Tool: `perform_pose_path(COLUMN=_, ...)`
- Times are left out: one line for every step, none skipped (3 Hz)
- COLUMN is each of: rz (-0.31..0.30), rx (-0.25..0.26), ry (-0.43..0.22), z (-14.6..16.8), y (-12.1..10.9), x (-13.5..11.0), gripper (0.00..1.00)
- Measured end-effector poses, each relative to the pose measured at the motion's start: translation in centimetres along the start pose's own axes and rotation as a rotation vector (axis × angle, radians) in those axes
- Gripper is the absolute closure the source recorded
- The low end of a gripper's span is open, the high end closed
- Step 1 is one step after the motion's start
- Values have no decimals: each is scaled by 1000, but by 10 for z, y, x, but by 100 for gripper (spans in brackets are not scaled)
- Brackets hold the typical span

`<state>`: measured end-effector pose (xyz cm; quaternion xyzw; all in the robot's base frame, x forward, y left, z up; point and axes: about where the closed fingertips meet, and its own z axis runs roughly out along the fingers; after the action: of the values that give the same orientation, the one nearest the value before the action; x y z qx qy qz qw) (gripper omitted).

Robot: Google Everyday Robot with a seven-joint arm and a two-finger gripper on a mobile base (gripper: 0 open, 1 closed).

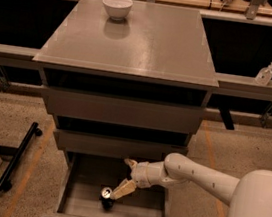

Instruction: Pick pepsi can from bottom drawer and place on counter

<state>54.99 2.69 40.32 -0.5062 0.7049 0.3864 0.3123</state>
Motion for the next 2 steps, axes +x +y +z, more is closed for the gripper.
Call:
perform_pose_path(rz=2, rx=6, ry=1, z=2, y=-2, x=1, gripper=0)
perform_pose_path(rz=42, rx=36, ry=-3, z=8, y=-4, x=13, gripper=0)
